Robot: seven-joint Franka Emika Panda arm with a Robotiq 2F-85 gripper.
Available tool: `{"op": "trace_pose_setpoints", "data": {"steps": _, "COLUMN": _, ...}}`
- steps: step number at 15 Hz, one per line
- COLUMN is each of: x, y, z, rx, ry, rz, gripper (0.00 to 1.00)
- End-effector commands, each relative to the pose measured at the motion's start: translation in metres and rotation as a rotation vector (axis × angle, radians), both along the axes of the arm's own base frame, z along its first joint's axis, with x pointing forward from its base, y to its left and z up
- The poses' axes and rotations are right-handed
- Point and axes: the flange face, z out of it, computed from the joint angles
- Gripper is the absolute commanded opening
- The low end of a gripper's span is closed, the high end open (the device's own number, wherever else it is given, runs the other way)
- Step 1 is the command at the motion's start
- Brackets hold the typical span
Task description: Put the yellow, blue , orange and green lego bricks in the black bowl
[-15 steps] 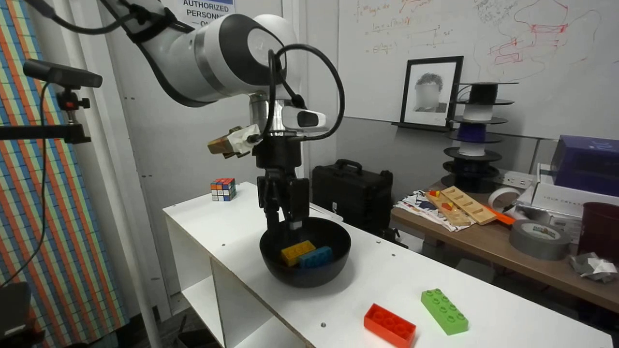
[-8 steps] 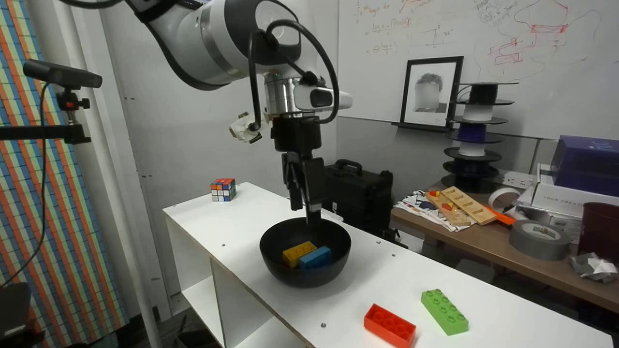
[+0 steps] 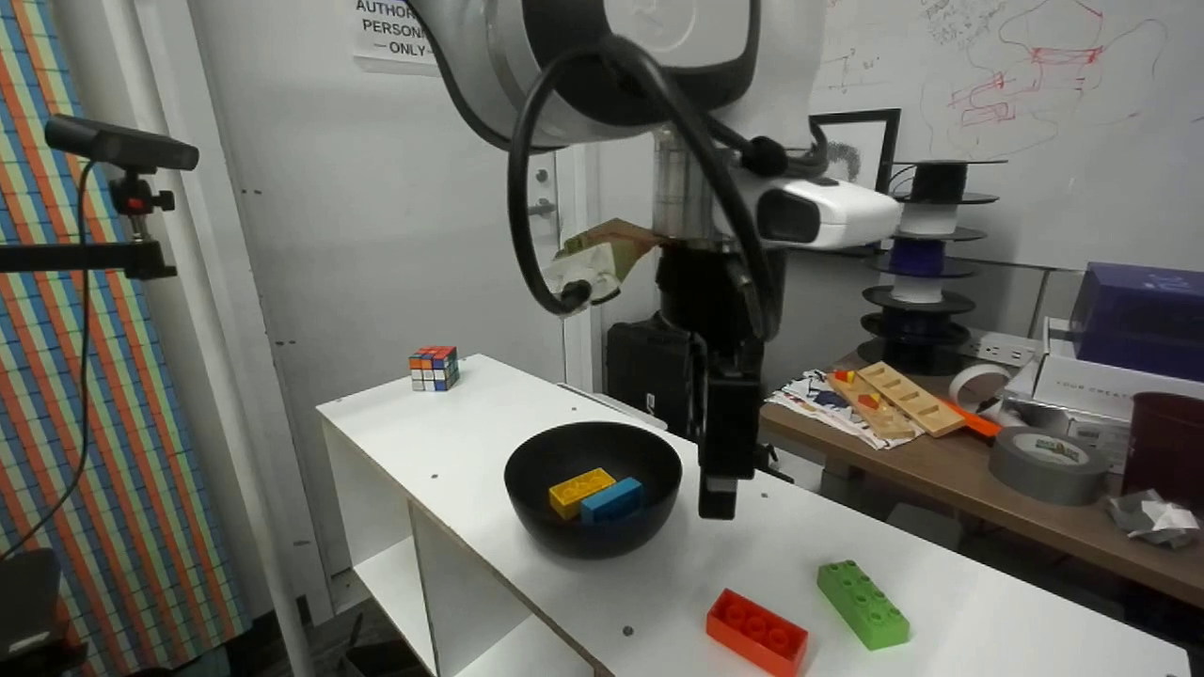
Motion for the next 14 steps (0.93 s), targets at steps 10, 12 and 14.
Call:
{"op": "trace_pose_setpoints", "data": {"steps": 10, "x": 0.045, "y": -0.012, "z": -0.07, "rx": 0.025, "ry": -0.087, "rz": -0.535, "gripper": 1.0}}
{"op": "trace_pose_setpoints", "data": {"steps": 12, "x": 0.038, "y": -0.012, "z": -0.074, "rx": 0.002, "ry": -0.056, "rz": -0.575, "gripper": 1.0}}
{"op": "trace_pose_setpoints", "data": {"steps": 14, "x": 0.032, "y": -0.018, "z": -0.072, "rx": -0.032, "ry": -0.043, "rz": -0.6, "gripper": 1.0}}
